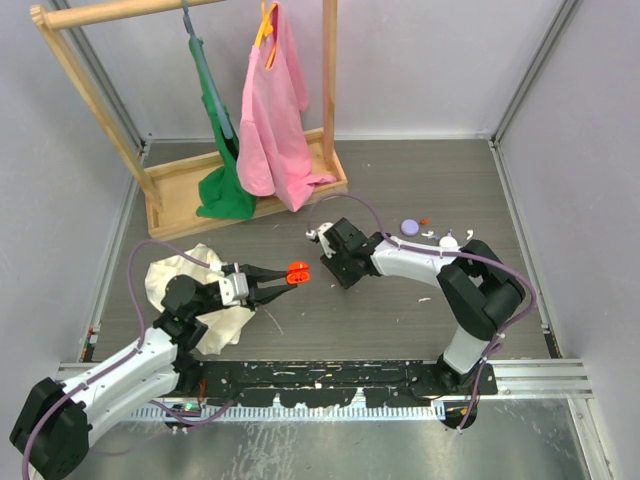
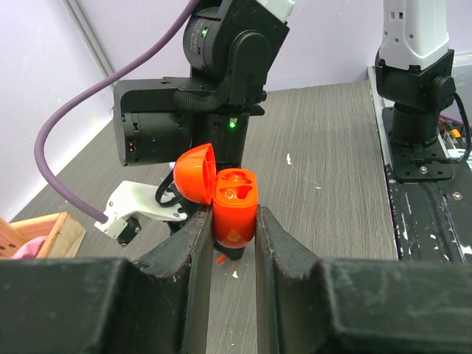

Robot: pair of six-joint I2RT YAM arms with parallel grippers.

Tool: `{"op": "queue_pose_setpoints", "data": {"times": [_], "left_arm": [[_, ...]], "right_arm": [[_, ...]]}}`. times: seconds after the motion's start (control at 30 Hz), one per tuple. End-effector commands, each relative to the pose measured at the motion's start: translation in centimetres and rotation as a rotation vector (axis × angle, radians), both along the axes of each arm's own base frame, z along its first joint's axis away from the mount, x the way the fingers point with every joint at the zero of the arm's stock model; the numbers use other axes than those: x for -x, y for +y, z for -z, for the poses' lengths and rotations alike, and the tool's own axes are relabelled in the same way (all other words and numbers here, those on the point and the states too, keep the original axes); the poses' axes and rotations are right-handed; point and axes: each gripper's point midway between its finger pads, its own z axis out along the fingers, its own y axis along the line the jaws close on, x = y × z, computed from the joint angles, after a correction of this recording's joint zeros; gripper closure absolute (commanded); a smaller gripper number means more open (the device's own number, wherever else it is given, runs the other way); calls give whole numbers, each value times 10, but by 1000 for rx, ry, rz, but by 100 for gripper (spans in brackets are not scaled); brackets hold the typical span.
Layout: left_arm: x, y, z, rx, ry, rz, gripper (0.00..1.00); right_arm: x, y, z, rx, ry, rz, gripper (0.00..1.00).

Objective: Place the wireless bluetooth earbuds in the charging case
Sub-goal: Move the earbud to the center of the board, then pick up the earbud from the center of the board.

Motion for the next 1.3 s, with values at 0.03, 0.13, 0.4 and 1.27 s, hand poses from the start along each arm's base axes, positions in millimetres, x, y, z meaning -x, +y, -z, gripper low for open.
{"op": "queue_pose_setpoints", "data": {"times": [0.03,0.13,0.4,1.27], "left_arm": [[4,1,-12,25,-50,8,100],[4,1,-12,26,-51,7,100],[3,2,-13,27,-54,1,100],[2,1,-11,24,-49,-4,100]], "right_arm": [[3,-9,-1,52,5,-31,65],[1,-12,-2,67,-7,-35,60],[-6,-22,-5,119,-53,-36,55],[-30,-7,-64,-65,-137,224,45]]}}
